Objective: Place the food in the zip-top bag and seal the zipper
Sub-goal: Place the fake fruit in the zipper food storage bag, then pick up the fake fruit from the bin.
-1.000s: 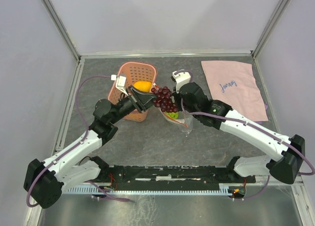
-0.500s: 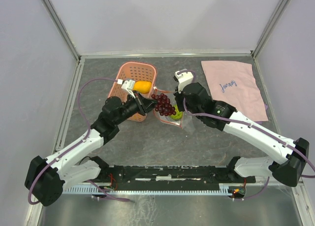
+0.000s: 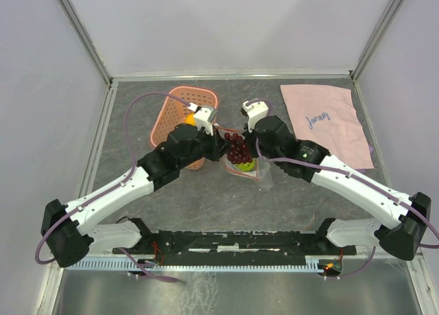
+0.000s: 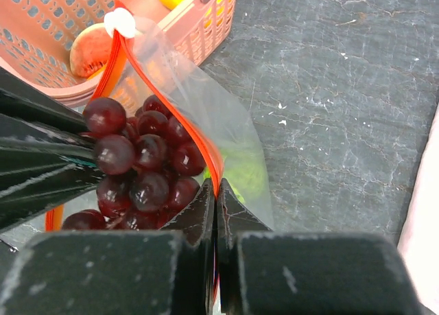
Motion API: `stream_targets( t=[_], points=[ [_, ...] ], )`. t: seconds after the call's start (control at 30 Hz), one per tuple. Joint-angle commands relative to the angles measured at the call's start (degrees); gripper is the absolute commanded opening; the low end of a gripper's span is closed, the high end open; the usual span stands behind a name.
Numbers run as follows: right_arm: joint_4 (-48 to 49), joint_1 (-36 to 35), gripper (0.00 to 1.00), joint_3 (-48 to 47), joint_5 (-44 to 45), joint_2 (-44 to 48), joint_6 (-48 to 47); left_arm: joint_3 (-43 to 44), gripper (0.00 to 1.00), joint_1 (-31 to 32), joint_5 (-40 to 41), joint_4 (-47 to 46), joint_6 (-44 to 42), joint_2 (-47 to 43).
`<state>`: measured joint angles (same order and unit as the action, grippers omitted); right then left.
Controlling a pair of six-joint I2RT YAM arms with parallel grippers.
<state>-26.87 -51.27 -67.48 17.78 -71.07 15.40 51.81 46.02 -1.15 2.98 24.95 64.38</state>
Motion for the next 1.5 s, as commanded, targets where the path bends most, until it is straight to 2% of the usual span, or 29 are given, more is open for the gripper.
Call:
stream_targets(
  t=[0.0,0.13,0.4,0.57,0.7,0.87,1.0,1.2,1.47],
  points=[
    [0.85,0.09,0.01,-2.58,0.44,1.15,0.51,5.6,0.17,2.94,8.45,5.44,-4.64,2.78],
    [0.25,0.11,0.01,-2.38,2.11,1.76,0.6,8.13,0.28,3.97,12.79,9.15,-4.65,3.69],
    [0.21,0.12,0.01,-2.18,4.18,2.56,0.39,9.31,0.54,4.02,10.89,9.49,-4.02,1.72],
    [-2.76,0.27,0.01,-3.06,9.45,1.98,-0.1,11.07,0.65,4.08,12.73,12.27,-2.62,-0.2],
    [-3.89,0.51,0.01,-3.58,10.34,2.09,-0.37,12.78,0.72,4.07,16.18,15.75,-2.32,-0.88],
    [-3.88,0.8,0.01,-3.53,11.68,3.04,-0.78,15.85,0.76,3.35,23.34,22.61,-2.36,0.8],
    [-4.04,0.99,0.01,-3.09,14.38,3.84,-1.28,17.64,0.78,0.59,25.77,27.34,-2.43,1.96],
    [-4.94,1.18,0.01,-2.74,20.5,3.81,-2.92,18.79,0.79,-10.74,19.34,30.46,-3.16,3.74],
    [-4.31,1.17,0.01,-1.19,21.73,4.34,-4.65,23.01,0.79,-16.36,16.68,33.22,-5.8,11.97]
  ],
)
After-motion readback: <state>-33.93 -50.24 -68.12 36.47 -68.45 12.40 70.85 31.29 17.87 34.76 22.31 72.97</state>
